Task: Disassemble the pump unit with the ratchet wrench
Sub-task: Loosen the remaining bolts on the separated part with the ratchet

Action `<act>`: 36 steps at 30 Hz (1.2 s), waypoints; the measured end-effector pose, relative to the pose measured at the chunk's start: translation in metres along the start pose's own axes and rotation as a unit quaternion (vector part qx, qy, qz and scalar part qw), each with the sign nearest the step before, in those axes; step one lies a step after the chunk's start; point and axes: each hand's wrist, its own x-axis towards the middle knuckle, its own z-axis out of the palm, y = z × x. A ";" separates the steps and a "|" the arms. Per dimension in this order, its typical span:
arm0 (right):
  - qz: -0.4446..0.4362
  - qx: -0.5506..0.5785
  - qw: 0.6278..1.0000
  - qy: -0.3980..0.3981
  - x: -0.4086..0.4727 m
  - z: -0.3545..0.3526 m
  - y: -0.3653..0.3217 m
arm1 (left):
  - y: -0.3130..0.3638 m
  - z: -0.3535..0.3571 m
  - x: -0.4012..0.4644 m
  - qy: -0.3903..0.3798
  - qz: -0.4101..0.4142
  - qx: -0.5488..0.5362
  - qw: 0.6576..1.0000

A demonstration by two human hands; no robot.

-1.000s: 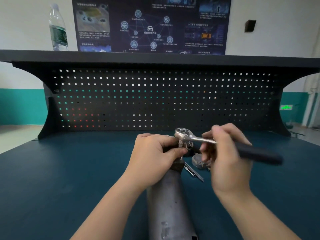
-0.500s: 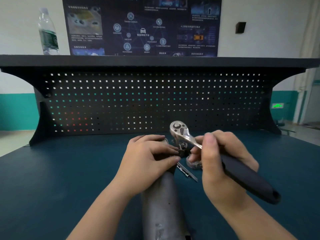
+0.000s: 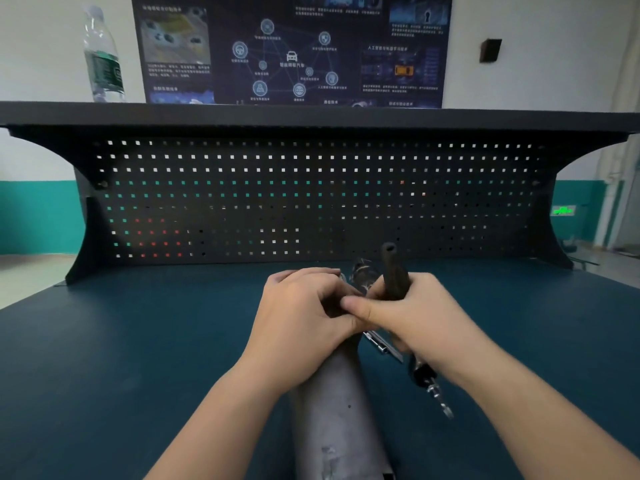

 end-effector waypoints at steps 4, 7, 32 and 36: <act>0.038 -0.130 0.988 -0.078 0.005 -0.008 -0.023 | 0.002 -0.005 0.003 -0.038 0.010 0.009 0.999; 0.026 -0.218 0.973 -0.076 0.006 -0.009 -0.036 | 0.003 -0.011 0.004 -0.078 0.021 0.031 0.996; 0.308 -0.426 0.850 0.001 0.056 -0.045 0.074 | -0.009 -0.012 0.001 -0.100 0.034 0.100 0.989; 0.300 -0.396 0.867 0.025 0.070 -0.036 0.095 | -0.011 -0.011 0.001 -0.096 0.042 0.094 0.990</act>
